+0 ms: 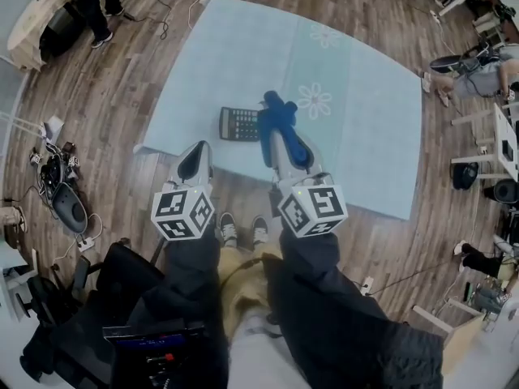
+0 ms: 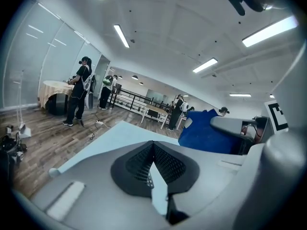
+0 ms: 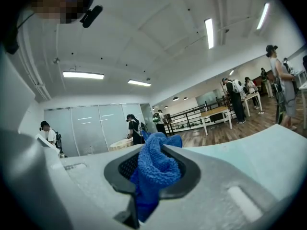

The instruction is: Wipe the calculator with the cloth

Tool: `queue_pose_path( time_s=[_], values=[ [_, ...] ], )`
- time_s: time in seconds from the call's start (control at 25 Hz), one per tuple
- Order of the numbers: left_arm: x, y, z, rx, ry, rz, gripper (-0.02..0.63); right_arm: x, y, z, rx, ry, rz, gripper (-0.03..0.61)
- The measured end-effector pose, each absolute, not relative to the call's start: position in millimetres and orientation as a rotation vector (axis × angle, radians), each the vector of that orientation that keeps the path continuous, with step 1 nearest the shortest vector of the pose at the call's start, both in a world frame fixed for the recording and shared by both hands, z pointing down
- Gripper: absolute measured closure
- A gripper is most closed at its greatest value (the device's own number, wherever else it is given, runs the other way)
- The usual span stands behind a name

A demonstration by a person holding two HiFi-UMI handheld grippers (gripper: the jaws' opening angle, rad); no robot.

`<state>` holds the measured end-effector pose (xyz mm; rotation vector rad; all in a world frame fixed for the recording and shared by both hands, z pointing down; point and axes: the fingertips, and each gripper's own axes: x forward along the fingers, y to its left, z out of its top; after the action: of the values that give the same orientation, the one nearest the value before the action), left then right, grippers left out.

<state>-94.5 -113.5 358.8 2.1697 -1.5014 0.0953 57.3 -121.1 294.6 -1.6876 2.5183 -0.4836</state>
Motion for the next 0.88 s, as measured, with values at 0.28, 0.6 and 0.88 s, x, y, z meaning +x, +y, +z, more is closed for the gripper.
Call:
queue_pose_path(
  time_s=[0.28, 0.6, 0.88],
  values=[
    [-78, -127, 283, 2.325, -1.512, -0.003, 0.613, 80, -112, 248, -1.726, 2.432, -0.388, 0.523],
    [-63, -128, 205, 2.494, -1.512, -0.105, 0.612, 80, -106, 187, -1.689, 2.403, -0.237, 0.523],
    [-57, -124, 168, 2.581, -1.525, -0.170, 0.613, 84, -97, 148, -1.663, 2.378, -0.113, 0.523]
  ],
)
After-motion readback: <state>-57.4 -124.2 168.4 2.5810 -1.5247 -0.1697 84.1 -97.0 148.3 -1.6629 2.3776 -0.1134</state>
